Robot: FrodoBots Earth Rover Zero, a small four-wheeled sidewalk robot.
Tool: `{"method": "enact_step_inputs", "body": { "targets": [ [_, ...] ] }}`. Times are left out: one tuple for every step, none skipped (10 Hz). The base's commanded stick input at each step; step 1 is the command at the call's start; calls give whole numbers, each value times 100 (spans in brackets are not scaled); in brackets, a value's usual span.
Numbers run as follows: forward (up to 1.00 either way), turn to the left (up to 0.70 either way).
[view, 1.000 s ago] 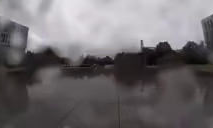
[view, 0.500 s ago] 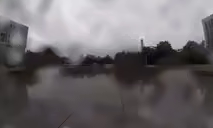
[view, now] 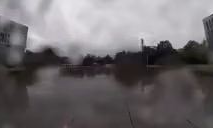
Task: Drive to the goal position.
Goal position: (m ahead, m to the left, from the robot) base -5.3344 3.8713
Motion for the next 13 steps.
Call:
{"method": "enact_step_inputs", "body": {
  "targets": [
    [100, 0],
    [100, 0],
    [100, 0],
    [100, 0],
    [100, 0],
    [100, 0],
    [100, 0],
    [100, 0],
    [100, 0],
    [100, 0],
    [100, 0],
    [100, 0],
    [100, 0]
  ]
}}
